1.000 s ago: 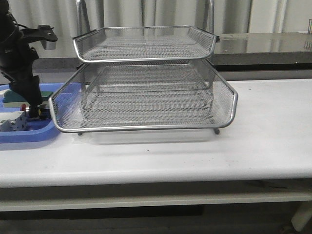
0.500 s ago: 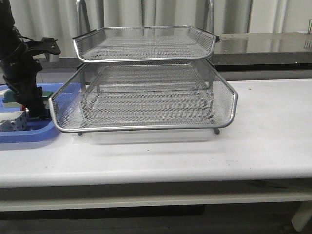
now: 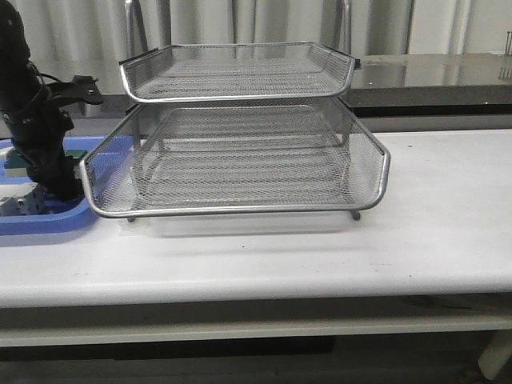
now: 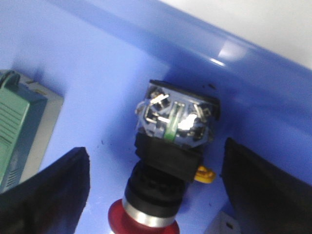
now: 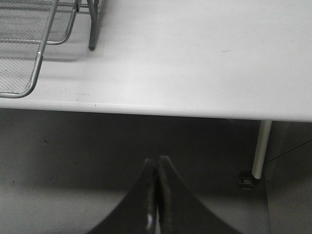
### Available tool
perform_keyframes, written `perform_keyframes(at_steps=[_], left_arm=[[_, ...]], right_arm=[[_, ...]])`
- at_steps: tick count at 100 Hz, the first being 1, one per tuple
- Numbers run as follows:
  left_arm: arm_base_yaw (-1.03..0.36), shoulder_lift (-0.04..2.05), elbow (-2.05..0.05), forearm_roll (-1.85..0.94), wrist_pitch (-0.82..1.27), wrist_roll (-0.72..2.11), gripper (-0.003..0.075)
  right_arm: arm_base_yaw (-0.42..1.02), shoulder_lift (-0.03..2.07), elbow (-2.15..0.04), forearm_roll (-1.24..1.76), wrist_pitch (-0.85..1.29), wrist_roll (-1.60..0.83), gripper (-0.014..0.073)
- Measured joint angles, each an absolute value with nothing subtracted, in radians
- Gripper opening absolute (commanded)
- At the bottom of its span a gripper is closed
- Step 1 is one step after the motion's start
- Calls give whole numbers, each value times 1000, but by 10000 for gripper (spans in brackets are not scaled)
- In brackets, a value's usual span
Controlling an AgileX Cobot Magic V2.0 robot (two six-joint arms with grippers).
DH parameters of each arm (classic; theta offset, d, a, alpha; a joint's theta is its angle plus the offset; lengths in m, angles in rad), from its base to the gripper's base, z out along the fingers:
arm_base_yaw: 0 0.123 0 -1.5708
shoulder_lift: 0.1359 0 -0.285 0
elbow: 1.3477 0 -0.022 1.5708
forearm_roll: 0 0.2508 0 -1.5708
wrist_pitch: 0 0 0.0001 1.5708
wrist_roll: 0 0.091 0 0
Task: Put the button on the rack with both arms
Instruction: 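Lower the left gripper and grasp the red-capped push button, then lift the button and carry it toward the pulled-out middle tray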
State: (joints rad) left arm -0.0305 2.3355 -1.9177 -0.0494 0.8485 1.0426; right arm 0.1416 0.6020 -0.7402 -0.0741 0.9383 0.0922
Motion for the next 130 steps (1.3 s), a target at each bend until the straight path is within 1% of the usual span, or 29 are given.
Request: perform_keyframes(at_steps=[29, 38, 43, 48, 55, 60, 70, 71, 74, 81, 88, 93, 130], left_arm=[[-31, 2354, -1931, -67, 845, 1045, 541], [-31, 2355, -1931, -68, 845, 1046, 536], [-31, 2356, -1933, -69, 845, 1046, 517], [-31, 2356, -1935, -71, 845, 1046, 472], [-31, 2358, -1935, -73, 849, 1046, 372], [-31, 2361, -1935, -77, 851, 1046, 288], [-31, 2363, -1938, -79, 850, 1047, 149], [-31, 2363, -1939, -79, 850, 1047, 149], [-31, 2365, -1942, -79, 850, 1047, 110], [-31, 2365, -1949, -79, 853, 1047, 50], [-31, 2365, -1966, -77, 871, 1047, 14], [-31, 2365, -1984, -77, 891, 1047, 4], [-26, 2353, -2180, -76, 1064, 929, 4]], right_arm=[[142, 602, -740, -74, 938, 92, -71], [142, 602, -740, -74, 938, 92, -71], [142, 602, -740, -74, 938, 92, -71], [142, 602, -740, -74, 938, 92, -71], [142, 602, -740, -74, 938, 92, -71], [142, 602, -740, -74, 938, 92, -71], [142, 602, -740, -74, 938, 92, -71], [142, 602, -740, -74, 938, 92, -71], [142, 602, -740, -74, 938, 92, -71], [142, 602, -740, -74, 938, 92, -71], [142, 602, -740, -74, 938, 92, -71], [142, 602, -740, -74, 938, 92, -71], [142, 602, -740, -74, 938, 92, -71]])
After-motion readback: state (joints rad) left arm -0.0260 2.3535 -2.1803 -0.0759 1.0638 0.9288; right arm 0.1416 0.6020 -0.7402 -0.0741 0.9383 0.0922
